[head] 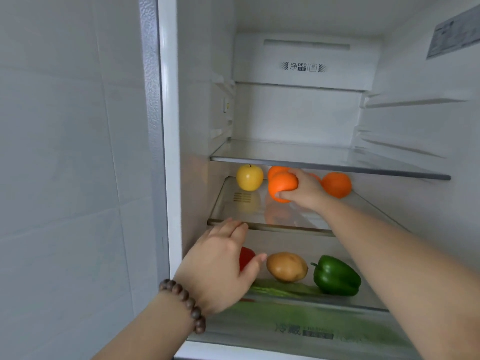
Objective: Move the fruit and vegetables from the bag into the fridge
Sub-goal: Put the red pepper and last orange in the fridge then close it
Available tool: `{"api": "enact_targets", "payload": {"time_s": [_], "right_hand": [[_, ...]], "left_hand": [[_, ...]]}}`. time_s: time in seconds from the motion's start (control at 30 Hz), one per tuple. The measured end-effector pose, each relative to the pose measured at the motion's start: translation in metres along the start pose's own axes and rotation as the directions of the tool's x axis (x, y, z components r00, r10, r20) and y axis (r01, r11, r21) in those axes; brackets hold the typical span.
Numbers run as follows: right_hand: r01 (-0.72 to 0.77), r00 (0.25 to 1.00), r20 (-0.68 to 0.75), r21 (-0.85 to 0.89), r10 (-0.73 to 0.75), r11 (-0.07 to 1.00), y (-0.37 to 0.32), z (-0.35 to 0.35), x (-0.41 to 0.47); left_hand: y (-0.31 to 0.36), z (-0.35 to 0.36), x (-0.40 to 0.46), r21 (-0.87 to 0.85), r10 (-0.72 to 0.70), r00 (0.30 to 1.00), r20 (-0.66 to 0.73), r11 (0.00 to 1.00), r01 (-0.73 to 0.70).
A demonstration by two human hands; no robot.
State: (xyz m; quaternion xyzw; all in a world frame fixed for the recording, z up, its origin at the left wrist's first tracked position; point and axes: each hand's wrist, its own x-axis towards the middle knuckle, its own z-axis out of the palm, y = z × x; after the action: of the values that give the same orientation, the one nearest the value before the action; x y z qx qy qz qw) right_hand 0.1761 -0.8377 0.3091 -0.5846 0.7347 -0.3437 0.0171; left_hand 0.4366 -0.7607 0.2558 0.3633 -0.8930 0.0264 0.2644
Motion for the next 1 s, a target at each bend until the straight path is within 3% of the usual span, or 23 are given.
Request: {"api": "enact_targets", "payload": {"time_s": [0.33,0.67,0.9,1.0], "right_hand": [[-0.079,0.997,0.004,0.183,0.08,0.98,0.005,0.025,0.022],[-0.095,0.995,0.053,0.181,0.087,0.979,0.007,0.006,-0.009],[0.003,0.998,-0.058,0.106,0.003,0.994,-0.014,-0.026,-0.101],[0.071,0.982,-0.178,0.054,-0.06,0.996,-0.026,-0.037,-0.156]], "left_hand": [[-0.001,0.002,-0.002,-0.004,-0.003,0.997,-0.073,1.0,0.002],[0.001,0.001,-0.003,0.001,0.005,0.996,-0.088,1.0,-0.005],[0.003,-0.006,-0.005,0.008,0.05,0.987,-0.151,0.999,-0.049],[0.01,-0.012,-0.016,0.012,0.059,0.98,-0.191,0.998,-0.058]]}}
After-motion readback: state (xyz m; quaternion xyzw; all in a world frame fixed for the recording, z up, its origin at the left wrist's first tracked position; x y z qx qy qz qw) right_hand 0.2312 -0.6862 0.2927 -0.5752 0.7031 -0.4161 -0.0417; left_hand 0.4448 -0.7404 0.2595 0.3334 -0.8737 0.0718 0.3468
